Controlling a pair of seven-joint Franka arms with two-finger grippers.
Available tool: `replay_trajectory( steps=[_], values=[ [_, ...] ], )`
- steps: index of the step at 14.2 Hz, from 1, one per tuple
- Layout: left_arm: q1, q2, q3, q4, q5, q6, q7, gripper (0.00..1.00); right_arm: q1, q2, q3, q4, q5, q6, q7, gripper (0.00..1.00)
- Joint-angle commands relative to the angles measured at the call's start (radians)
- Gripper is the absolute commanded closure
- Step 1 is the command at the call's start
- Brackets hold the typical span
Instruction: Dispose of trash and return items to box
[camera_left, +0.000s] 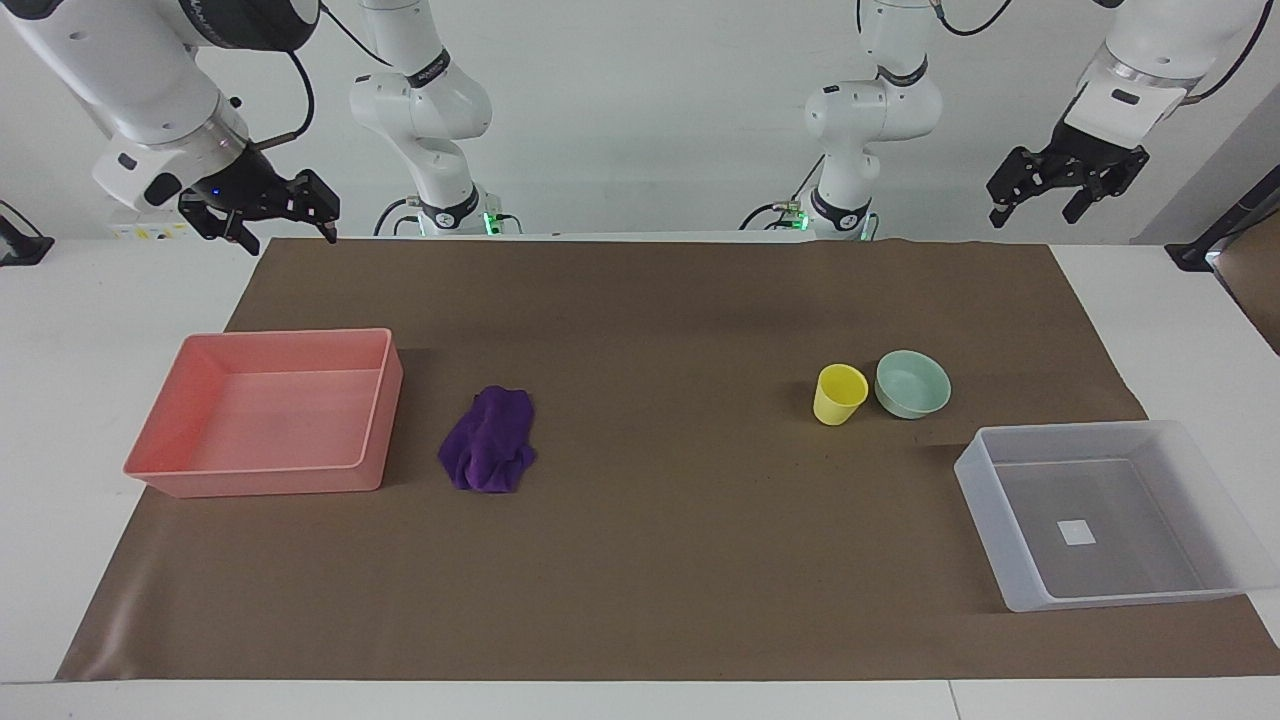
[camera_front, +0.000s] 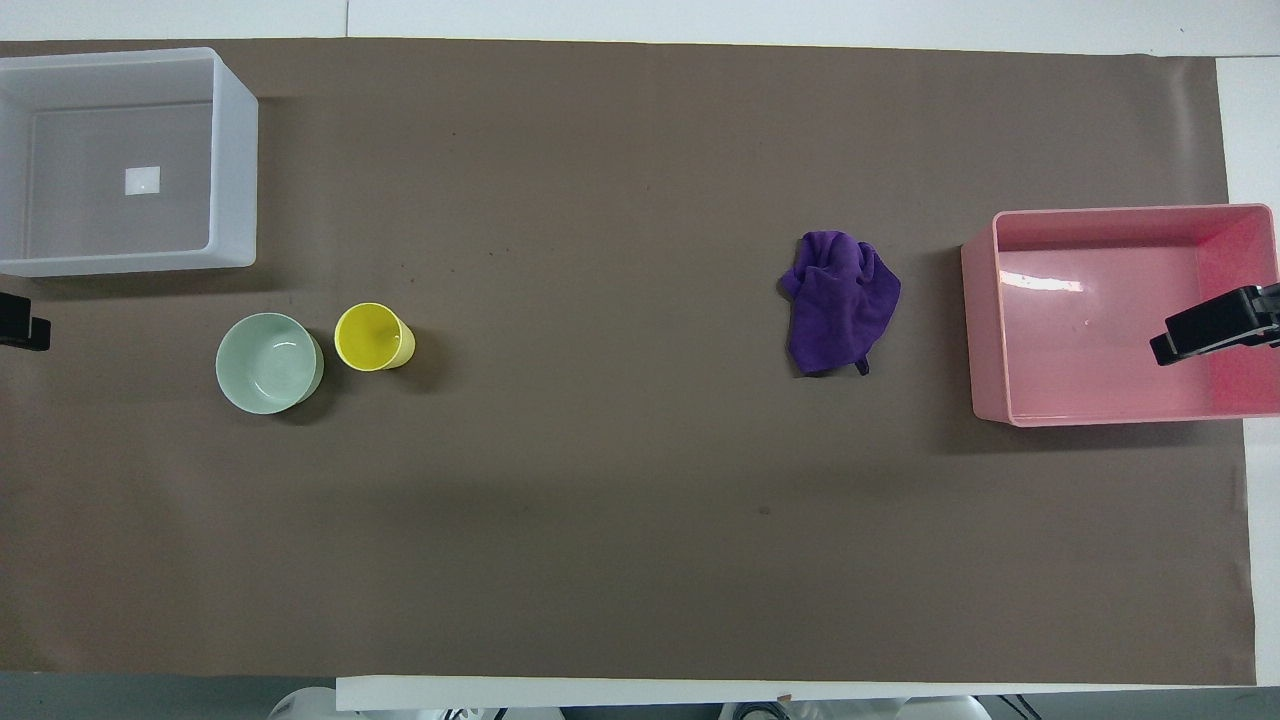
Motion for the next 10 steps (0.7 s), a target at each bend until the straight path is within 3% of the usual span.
replay_trajectory(
  steps=[1,10],
  values=[
    [0.008,-0.015,0.001,-0.011,-0.001,-0.011,0.018,0.00,-0.004,-0.017,0.010,-0.019,0.011,0.015,0.015,0.00],
    [0.008,-0.015,0.001,-0.011,-0.001,-0.011,0.018,0.00,-0.007,-0.055,0.009,-0.037,0.011,0.013,0.000,0.00]
  ],
)
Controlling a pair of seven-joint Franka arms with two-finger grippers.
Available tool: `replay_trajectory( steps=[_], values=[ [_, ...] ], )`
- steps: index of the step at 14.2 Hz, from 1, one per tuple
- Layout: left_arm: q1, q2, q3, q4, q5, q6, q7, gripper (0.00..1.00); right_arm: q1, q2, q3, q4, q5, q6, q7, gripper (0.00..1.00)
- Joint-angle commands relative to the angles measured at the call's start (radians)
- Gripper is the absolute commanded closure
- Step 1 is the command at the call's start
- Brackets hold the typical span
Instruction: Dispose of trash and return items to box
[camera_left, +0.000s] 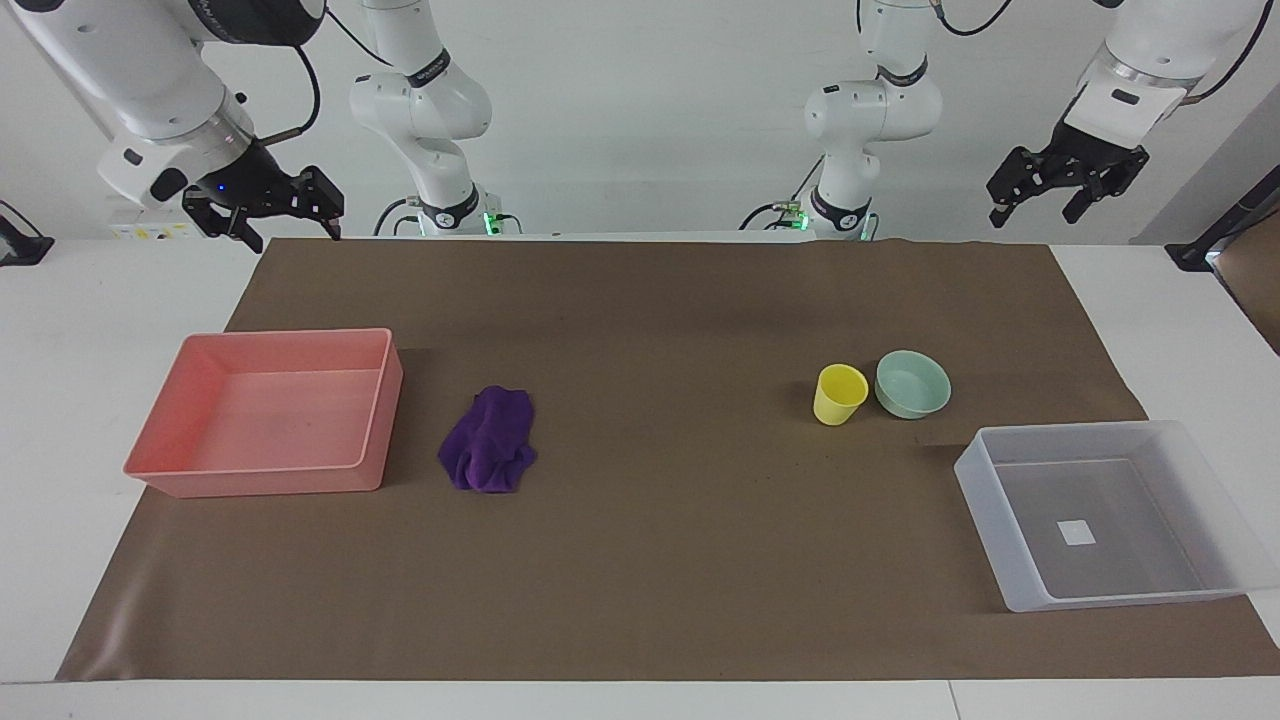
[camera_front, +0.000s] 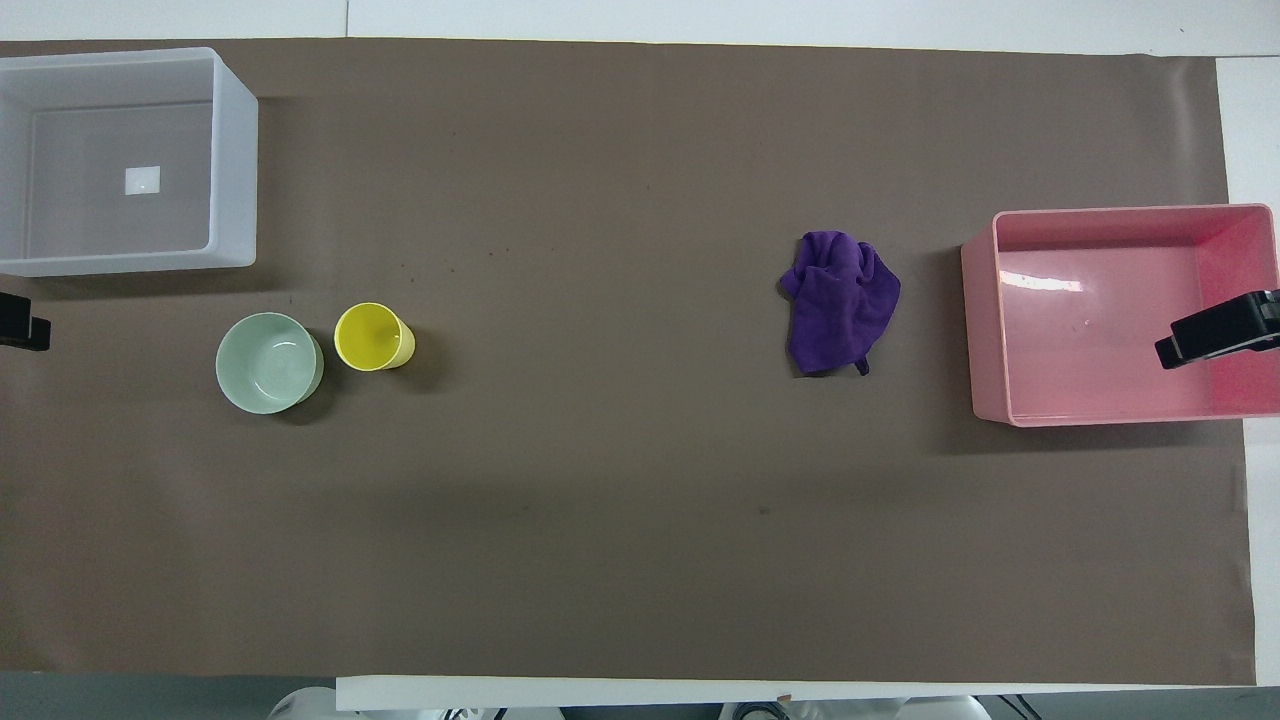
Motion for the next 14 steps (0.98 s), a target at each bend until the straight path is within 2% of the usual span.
replay_trajectory(
  steps=[1,3,5,6,7,8,9,11,14],
  values=[
    [0.008,-0.015,0.001,-0.011,-0.001,-0.010,0.020,0.00,-0.001,-0.032,0.007,-0.062,0.009,0.047,-0.006,0.00],
    [0.014,-0.009,0.003,-0.016,0.011,0.083,0.015,0.00,0.018,-0.043,0.011,-0.156,0.006,0.147,-0.002,0.00],
    [0.052,-0.043,0.003,-0.083,0.011,0.104,0.009,0.00,0.033,-0.005,0.011,-0.214,0.008,0.265,0.012,0.00],
    [0.052,-0.072,0.001,-0.153,0.011,0.155,-0.002,0.00,0.044,0.022,0.011,-0.240,0.008,0.306,0.033,0.00],
    [0.054,-0.110,0.001,-0.253,0.011,0.279,-0.053,0.00,0.062,0.056,0.011,-0.251,0.008,0.360,0.069,0.00],
    [0.043,-0.112,0.000,-0.316,0.011,0.335,-0.074,0.01,0.093,0.084,0.011,-0.250,0.008,0.394,0.099,0.00],
    [0.035,-0.092,-0.003,-0.364,0.013,0.360,-0.091,0.01,0.122,0.111,0.011,-0.251,0.008,0.437,0.139,0.00],
    [0.035,-0.040,-0.008,-0.434,0.011,0.499,-0.161,0.00,0.130,0.190,0.014,-0.247,0.029,0.527,0.173,0.00],
    [0.034,0.074,-0.008,-0.517,0.011,0.672,-0.209,0.00,0.183,0.263,0.014,-0.274,0.039,0.659,0.190,0.00]
  ],
)
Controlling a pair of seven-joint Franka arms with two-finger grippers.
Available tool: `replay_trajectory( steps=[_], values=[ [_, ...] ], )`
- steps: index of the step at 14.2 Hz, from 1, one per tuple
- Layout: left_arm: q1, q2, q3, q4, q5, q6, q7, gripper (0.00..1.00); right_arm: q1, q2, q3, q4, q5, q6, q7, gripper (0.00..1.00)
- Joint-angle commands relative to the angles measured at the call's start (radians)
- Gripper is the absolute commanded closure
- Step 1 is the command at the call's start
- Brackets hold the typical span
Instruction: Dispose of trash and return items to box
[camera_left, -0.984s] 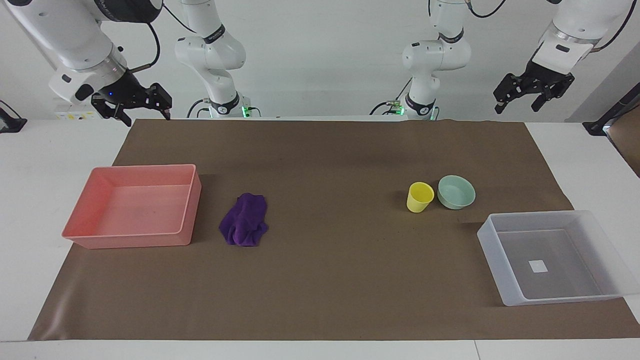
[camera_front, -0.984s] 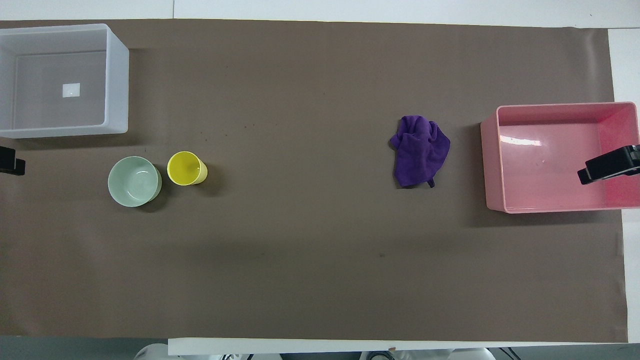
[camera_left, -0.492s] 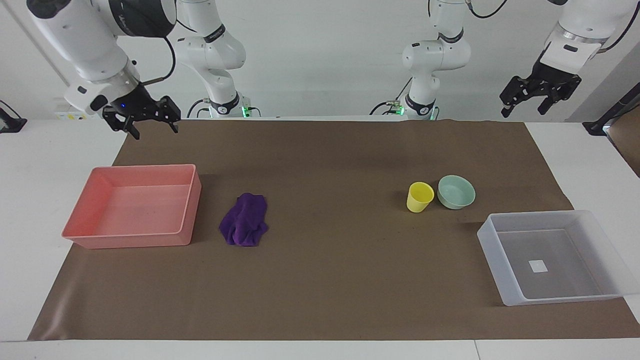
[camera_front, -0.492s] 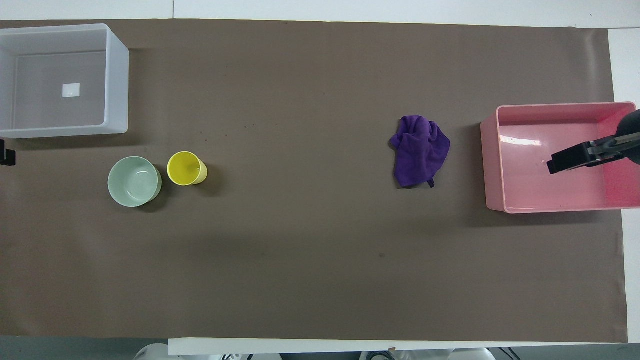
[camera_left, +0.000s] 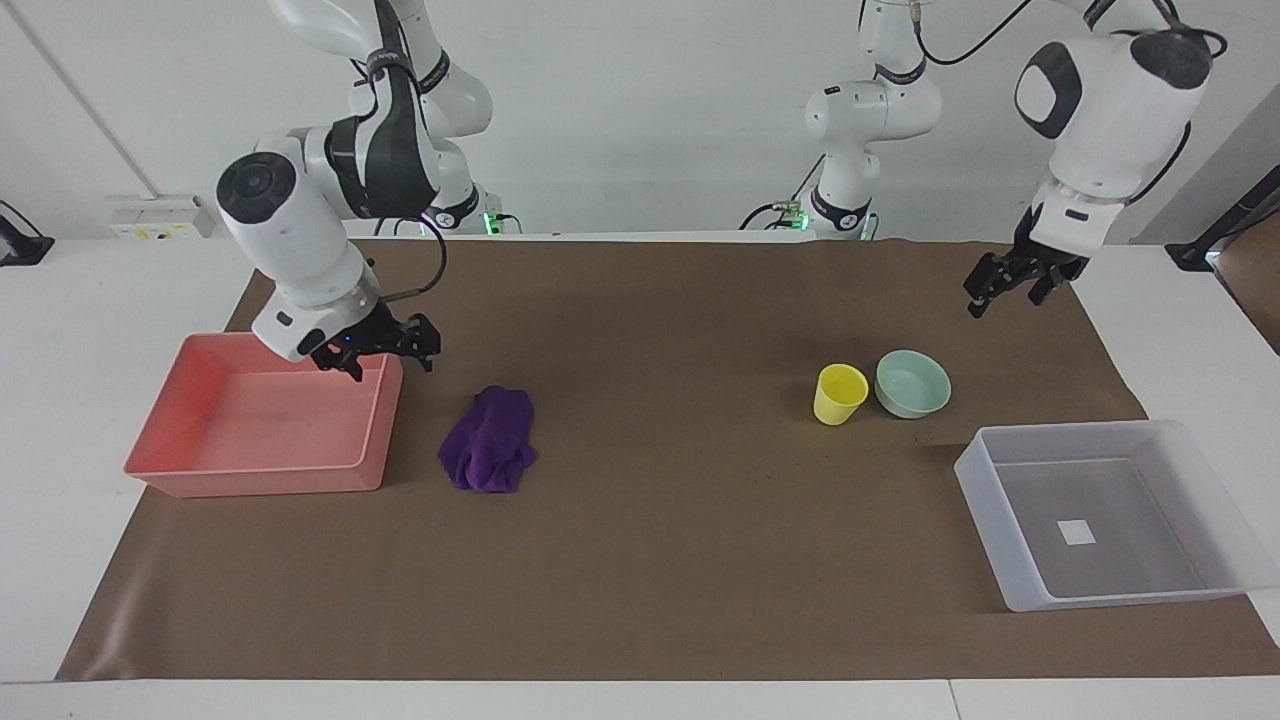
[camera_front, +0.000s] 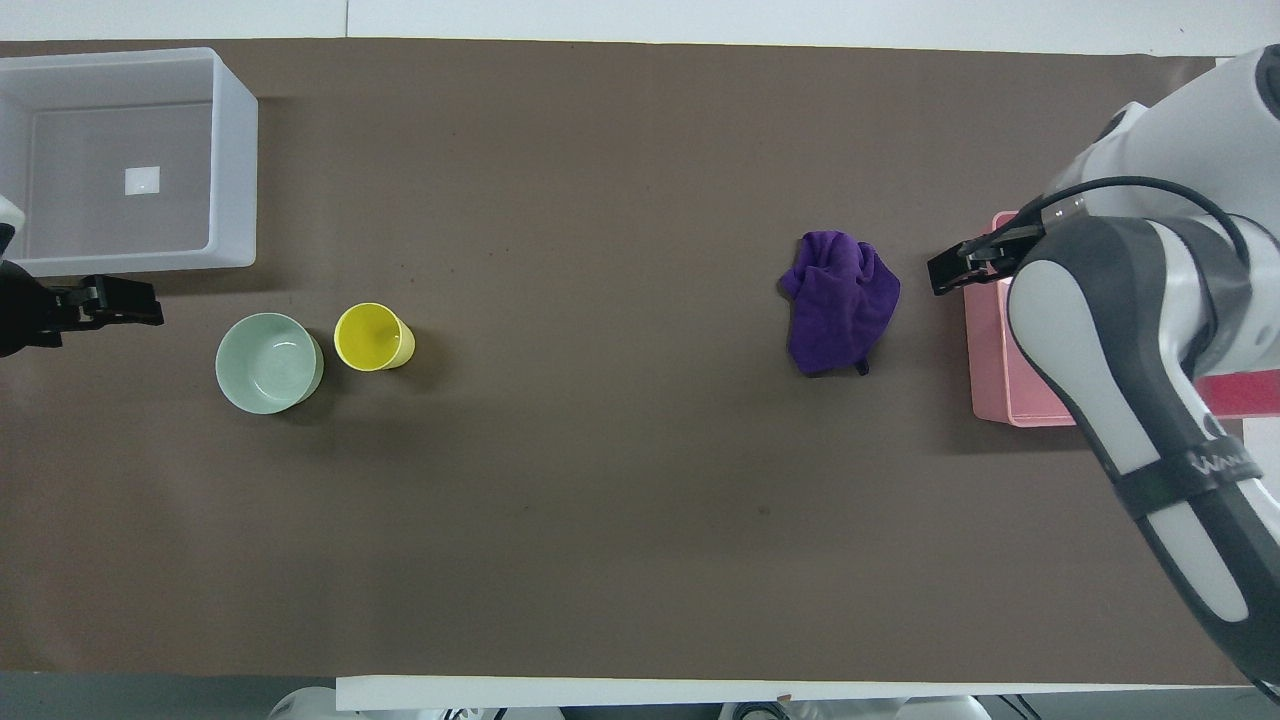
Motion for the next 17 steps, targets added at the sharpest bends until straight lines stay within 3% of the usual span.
replay_trajectory(
  steps=[1,4,7,8,9,10,11,12,14,17],
  values=[
    [-0.011,0.071,0.006,-0.089,0.008,0.133,-0.061,0.00,0.044,0.046,0.007,-0.019,0.019,0.091,0.070,0.00],
    [-0.010,0.101,0.006,-0.215,0.008,0.302,-0.070,0.00,0.113,0.104,0.008,-0.028,0.020,0.198,0.146,0.00],
    [-0.007,0.113,0.006,-0.286,0.008,0.337,-0.089,0.01,0.148,0.187,0.007,-0.071,0.020,0.326,0.164,0.00],
    [-0.008,0.114,0.006,-0.304,0.008,0.348,-0.092,0.26,0.146,0.187,0.007,-0.108,0.017,0.370,0.162,0.01],
    [-0.011,0.114,0.007,-0.311,0.008,0.342,-0.077,0.99,0.141,0.187,0.007,-0.151,0.011,0.407,0.159,0.09],
    [-0.005,0.116,0.006,-0.311,0.008,0.352,-0.090,1.00,0.141,0.187,0.007,-0.165,0.011,0.433,0.167,0.33],
    [-0.001,0.122,0.006,-0.309,0.008,0.354,-0.087,1.00,0.138,0.190,0.008,-0.162,0.011,0.437,0.185,0.65],
    [0.003,0.124,0.006,-0.306,0.008,0.354,-0.086,1.00,0.138,0.190,0.007,-0.160,0.011,0.435,0.213,0.84],
    [0.004,0.128,0.007,-0.295,0.008,0.354,-0.081,1.00,0.135,0.189,0.005,-0.160,0.011,0.425,0.219,0.99],
    [0.007,0.133,0.010,-0.214,0.000,0.229,-0.077,1.00,0.119,0.178,0.005,-0.145,0.011,0.394,0.218,0.99]
  ],
)
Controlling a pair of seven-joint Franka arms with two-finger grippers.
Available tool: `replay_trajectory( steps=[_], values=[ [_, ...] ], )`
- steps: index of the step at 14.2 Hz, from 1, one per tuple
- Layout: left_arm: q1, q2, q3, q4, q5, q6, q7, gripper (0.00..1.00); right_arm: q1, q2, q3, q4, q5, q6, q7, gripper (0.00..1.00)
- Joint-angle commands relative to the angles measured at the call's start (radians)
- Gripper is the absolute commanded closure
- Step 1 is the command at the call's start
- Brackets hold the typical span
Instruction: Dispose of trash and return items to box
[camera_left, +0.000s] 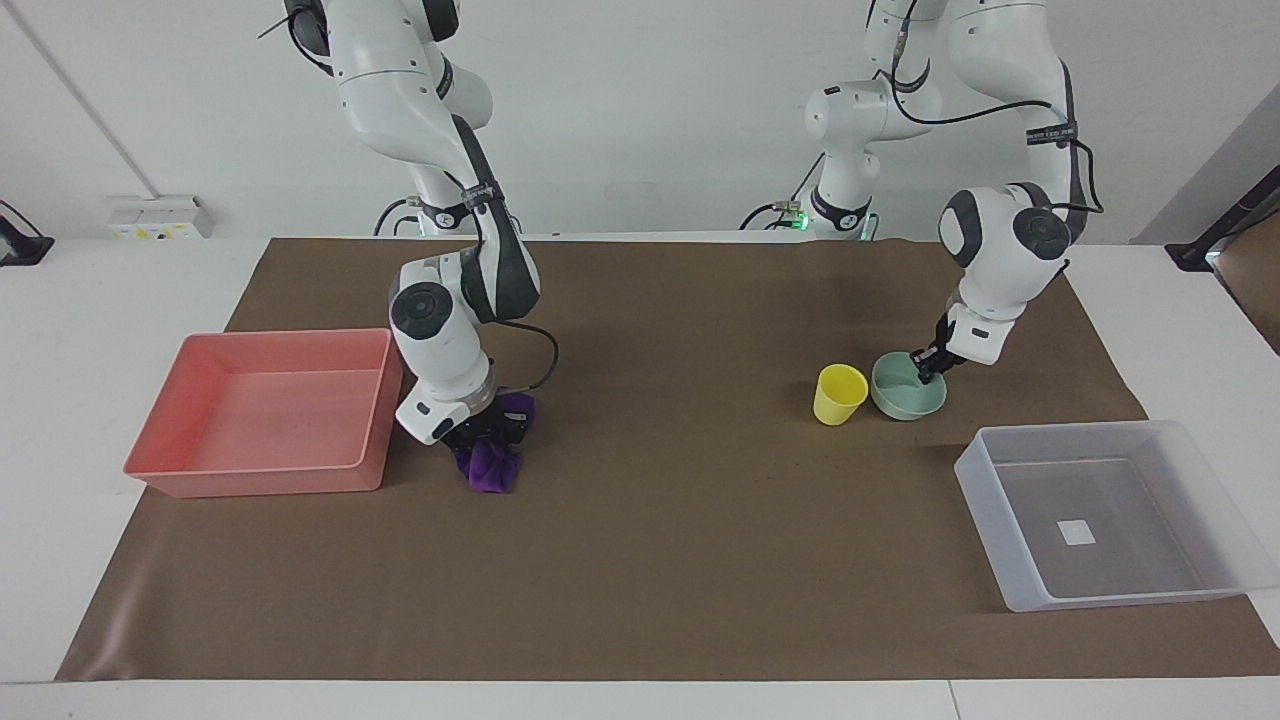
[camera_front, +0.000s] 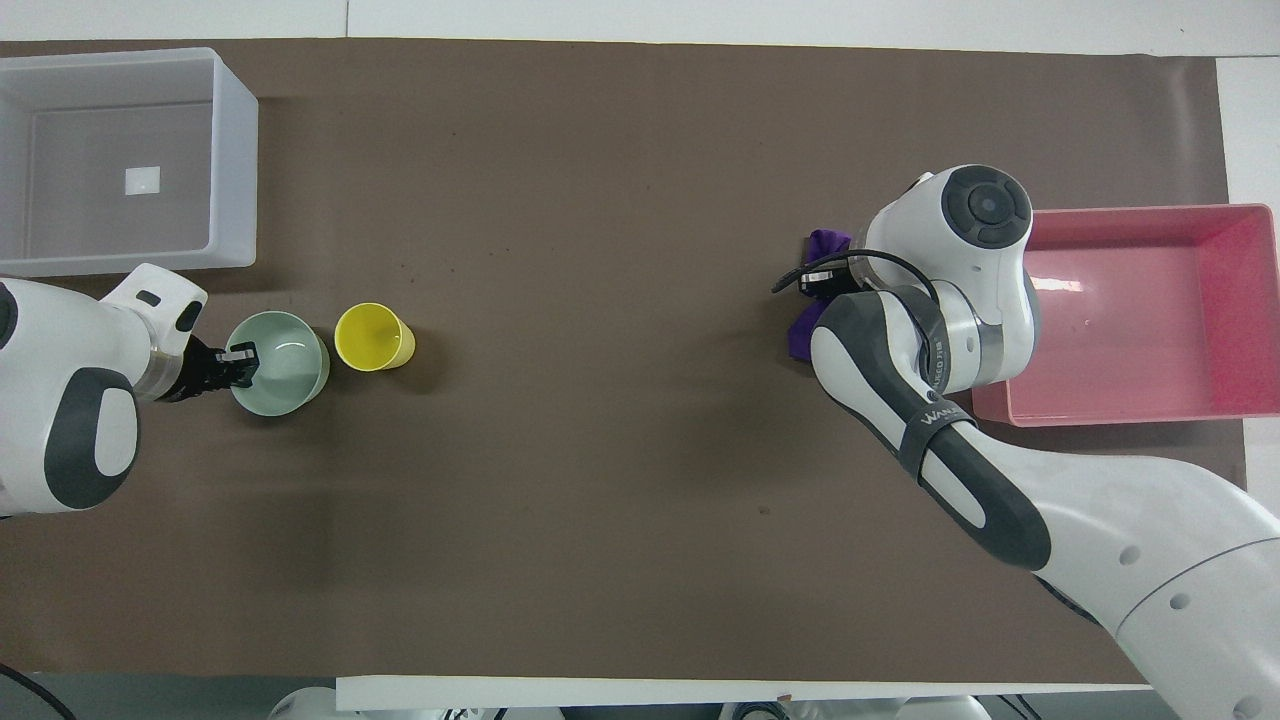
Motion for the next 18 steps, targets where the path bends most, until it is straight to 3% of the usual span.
replay_trajectory(
  steps=[1,3,6,9,12,14,18],
  values=[
    [0.005,-0.009,0.007,0.097,0.000,-0.178,-0.007,1.00,-0.022,-0.022,0.006,0.014,0.000,-0.051,0.011,0.99],
    [0.003,-0.036,0.004,0.227,-0.035,-0.367,-0.013,1.00,-0.035,-0.044,0.007,0.052,0.000,-0.120,0.011,0.99],
    [0.009,0.020,0.013,0.483,-0.147,-0.535,-0.017,1.00,-0.068,-0.107,0.007,0.080,0.000,-0.205,0.007,0.99],
    [0.052,0.127,0.014,0.546,-0.153,-0.399,-0.019,1.00,-0.115,-0.160,0.007,0.153,0.000,-0.372,-0.016,0.99],
    [0.153,0.336,0.014,0.803,-0.204,-0.354,-0.018,1.00,-0.172,-0.209,0.003,0.198,-0.004,-0.501,-0.062,0.99],
    [0.162,0.448,0.014,0.916,-0.201,-0.322,-0.021,1.00,-0.245,-0.240,0.001,0.200,-0.007,-0.561,-0.145,0.99],
    [0.167,0.542,0.030,0.914,-0.195,-0.206,-0.021,1.00,-0.385,-0.254,0.001,0.166,-0.009,-0.566,-0.326,0.99]
  ],
)
